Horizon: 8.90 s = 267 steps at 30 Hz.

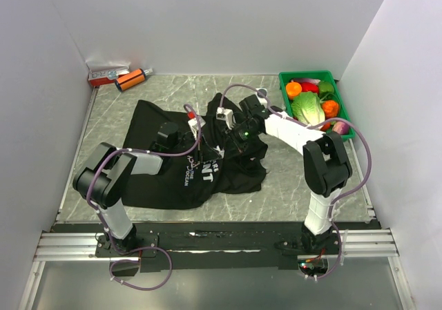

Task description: Pin the brooch onto the clothing

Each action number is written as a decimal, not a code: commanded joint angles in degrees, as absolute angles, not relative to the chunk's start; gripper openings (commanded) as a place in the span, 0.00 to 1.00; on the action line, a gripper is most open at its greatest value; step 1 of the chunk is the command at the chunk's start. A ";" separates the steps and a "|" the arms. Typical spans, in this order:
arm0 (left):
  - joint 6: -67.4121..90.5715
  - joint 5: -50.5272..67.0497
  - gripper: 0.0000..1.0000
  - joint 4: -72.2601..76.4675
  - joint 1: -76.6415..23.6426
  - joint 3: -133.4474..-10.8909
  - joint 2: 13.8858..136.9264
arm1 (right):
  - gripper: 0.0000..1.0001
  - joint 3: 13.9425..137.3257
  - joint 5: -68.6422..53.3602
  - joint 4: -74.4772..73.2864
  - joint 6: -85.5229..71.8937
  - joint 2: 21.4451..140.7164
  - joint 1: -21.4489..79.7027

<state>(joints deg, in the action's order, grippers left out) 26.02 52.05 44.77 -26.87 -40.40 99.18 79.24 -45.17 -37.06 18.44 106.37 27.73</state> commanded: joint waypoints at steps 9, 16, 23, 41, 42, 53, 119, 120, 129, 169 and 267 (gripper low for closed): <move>21.98 56.34 0.01 41.76 -28.57 -43.59 97.03 | 0.42 78.07 -47.54 -36.38 26.51 96.89 24.88; 6.44 56.51 0.01 24.81 -28.04 -49.04 96.07 | 0.47 72.34 -46.76 -38.23 33.05 90.44 24.70; -14.48 53.71 0.01 3.45 -28.04 -53.96 93.52 | 0.48 66.89 -43.95 -35.51 33.14 87.72 25.75; -62.56 25.59 0.01 -13.36 -33.83 -56.34 87.81 | 0.49 57.92 -42.10 -29.71 27.95 78.23 25.84; -63.10 23.31 0.01 -11.97 -34.53 -55.47 87.37 | 0.49 57.75 -42.27 -29.62 27.78 78.14 25.84; -30.72 29.44 0.01 -11.34 -30.94 -59.50 88.33 | 0.50 57.04 -42.63 -26.98 26.10 79.27 26.37; 29.26 69.78 0.01 22.76 -15.21 -64.60 81.04 | 0.45 85.34 -66.18 -7.38 -3.34 90.70 25.75; 29.18 69.52 0.01 22.85 -15.21 -64.51 81.12 | 0.44 85.34 -66.09 -7.38 -3.25 90.79 25.84; 29.00 69.26 0.01 22.32 -15.21 -64.60 81.74 | 0.38 85.52 -67.32 -5.36 -4.84 91.49 25.75; 26.98 69.26 0.01 19.95 -15.21 -65.04 82.09 | 0.10 84.55 -66.97 -2.64 -8.09 92.55 25.05; 4.75 40.88 0.17 -1.67 -27.86 -77.69 88.95 | 0.00 96.06 -60.38 -28.74 25.84 93.34 32.43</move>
<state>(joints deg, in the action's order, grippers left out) 9.08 50.74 -1.87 -24.34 -74.87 89.45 92.33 -51.70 -31.27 25.04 94.63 25.19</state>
